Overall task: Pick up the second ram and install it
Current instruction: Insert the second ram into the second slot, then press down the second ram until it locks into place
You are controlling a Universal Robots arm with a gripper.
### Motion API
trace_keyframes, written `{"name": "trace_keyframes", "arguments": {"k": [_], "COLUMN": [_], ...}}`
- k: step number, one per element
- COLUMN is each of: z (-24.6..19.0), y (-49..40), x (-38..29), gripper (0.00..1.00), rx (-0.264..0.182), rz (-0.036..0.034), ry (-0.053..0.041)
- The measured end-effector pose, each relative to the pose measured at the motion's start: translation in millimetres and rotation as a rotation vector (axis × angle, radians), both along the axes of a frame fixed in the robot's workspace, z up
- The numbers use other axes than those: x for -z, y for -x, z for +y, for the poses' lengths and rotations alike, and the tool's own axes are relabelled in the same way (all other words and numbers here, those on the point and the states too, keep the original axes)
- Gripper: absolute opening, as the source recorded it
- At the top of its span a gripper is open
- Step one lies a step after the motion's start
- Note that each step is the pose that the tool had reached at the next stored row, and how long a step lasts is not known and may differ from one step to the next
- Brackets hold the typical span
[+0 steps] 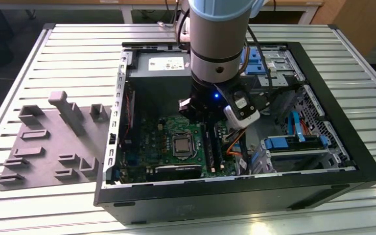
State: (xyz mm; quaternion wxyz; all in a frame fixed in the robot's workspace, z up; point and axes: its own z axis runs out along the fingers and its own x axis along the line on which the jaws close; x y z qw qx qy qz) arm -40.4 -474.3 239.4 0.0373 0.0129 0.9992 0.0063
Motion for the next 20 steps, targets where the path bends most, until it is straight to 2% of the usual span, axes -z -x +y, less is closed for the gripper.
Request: {"name": "trace_keyframes", "arguments": {"k": [8,9,20], "z": [0.0,0.0,0.4], "y": [0.0,0.0,0.0], "x": [-0.5,-0.5,-0.8], "gripper": [0.18,0.11,0.11], "rx": [0.0,0.0,0.0], "rz": [0.0001,0.0001,0.0002], "ry": [0.0004,0.0003,0.0002]}}
